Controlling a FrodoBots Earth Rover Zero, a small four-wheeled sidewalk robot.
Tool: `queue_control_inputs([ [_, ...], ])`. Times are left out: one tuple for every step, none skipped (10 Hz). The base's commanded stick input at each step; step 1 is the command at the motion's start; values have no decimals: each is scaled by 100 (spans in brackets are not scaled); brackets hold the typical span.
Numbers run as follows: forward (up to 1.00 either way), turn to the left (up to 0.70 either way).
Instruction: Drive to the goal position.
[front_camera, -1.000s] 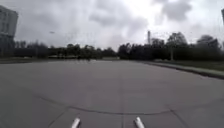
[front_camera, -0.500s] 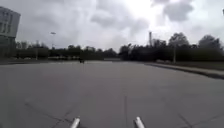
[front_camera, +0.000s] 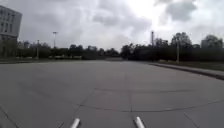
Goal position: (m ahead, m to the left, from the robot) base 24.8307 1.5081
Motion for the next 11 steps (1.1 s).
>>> queue_control_inputs([
  [0,0],
  [0,0],
  [55,0],
  [100,0],
  [100,0],
  [100,0],
  [100,0],
  [100,0],
  [100,0],
  [100,0],
  [100,0],
])
